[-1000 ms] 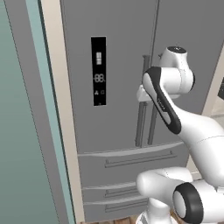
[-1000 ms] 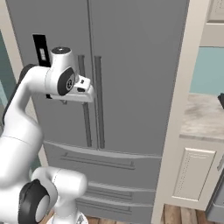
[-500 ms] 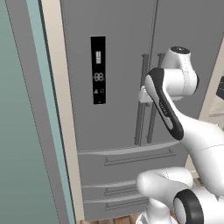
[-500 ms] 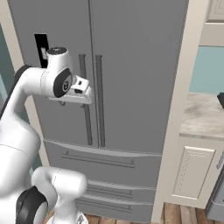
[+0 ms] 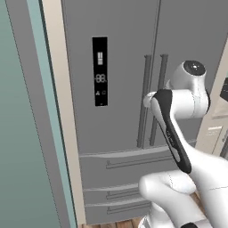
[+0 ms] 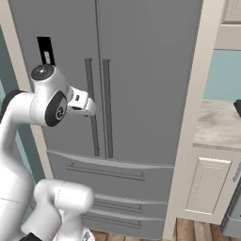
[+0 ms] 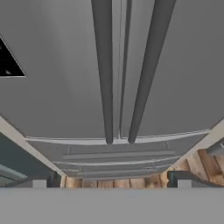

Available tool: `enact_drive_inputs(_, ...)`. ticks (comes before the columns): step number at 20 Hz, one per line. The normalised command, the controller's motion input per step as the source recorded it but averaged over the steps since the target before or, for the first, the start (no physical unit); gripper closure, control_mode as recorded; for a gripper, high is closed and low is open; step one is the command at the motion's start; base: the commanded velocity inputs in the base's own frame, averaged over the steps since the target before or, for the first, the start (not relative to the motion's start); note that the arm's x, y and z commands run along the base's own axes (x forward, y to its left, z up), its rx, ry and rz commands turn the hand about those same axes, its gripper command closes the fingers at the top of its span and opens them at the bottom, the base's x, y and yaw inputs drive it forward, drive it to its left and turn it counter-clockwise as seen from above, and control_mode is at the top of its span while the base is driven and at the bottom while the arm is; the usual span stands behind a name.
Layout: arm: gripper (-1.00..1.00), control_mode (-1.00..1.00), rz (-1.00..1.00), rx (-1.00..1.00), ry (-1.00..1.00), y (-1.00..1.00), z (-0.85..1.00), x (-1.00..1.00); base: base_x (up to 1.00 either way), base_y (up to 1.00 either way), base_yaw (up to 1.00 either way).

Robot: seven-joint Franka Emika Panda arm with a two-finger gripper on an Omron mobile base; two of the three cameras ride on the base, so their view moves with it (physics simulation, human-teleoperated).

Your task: There is a bowl on the dining counter. Grab a lemon wedge from the fridge and place it in the bowl. Then get the liquor bottle and glass cup from the cabinet and place them next to the bowl.

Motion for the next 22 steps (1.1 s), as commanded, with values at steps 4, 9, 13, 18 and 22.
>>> enact_drive_inputs(4, -1.00, -1.00, -0.04, -0.02, -0.34, 0.10, 0.05, 0.00, 0.00, 0.00, 0.00)
enact_drive_inputs(9, -1.00, -1.00, -0.04, -0.01, -0.20, 0.18, 0.01, 0.22, 0.00, 0.00, 0.00)
enact_drive_inputs(13, -1.00, -1.00, -0.03, 0.00, -0.03, 0.13, 0.03, 0.47, 0.00, 0.00, 0.00)
enact_drive_inputs(18, -1.00, -1.00, -0.03, 0.00, 0.00, 0.01, 0.07, 0.53, 0.00, 0.00, 0.00)
enact_drive_inputs(22, -1.00, -1.00, -0.03, 0.00, 0.01, 0.00, 0.04, 0.51, 0.00, 0.00, 0.00)
